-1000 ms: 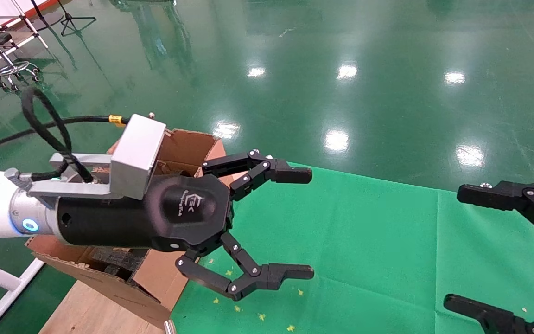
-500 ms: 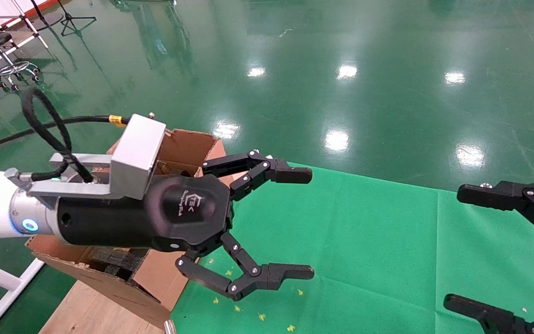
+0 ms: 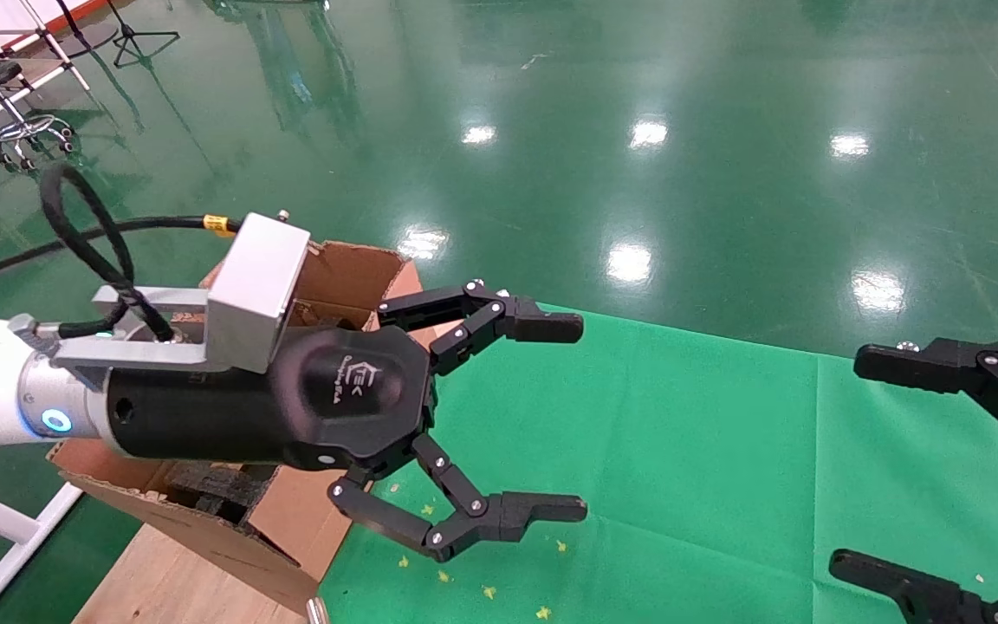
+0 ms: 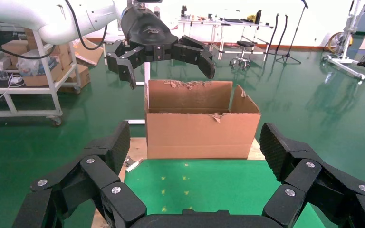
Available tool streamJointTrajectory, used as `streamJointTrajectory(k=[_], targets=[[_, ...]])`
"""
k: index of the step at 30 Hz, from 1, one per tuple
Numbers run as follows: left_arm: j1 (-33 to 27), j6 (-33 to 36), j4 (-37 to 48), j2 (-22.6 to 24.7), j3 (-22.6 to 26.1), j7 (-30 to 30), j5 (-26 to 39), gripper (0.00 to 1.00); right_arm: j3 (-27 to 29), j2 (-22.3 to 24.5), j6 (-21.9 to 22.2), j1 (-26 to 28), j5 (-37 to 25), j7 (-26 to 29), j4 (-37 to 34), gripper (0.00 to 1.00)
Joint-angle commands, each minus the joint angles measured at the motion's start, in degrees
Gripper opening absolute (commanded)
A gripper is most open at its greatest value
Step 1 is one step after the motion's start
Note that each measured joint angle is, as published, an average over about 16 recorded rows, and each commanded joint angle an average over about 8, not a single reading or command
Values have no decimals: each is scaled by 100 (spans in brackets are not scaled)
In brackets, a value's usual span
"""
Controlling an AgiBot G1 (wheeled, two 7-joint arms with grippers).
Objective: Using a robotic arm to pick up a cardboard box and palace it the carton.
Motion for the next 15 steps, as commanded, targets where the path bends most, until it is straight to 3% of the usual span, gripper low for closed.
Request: streamJointTrajectory(k=[1, 15], targets=[[0, 0, 0, 0, 0, 0, 0, 100, 0, 0, 0, 0, 0, 0, 0, 100], [0, 0, 0, 0, 0, 0, 0, 100, 0, 0, 0, 0, 0, 0, 0, 100]])
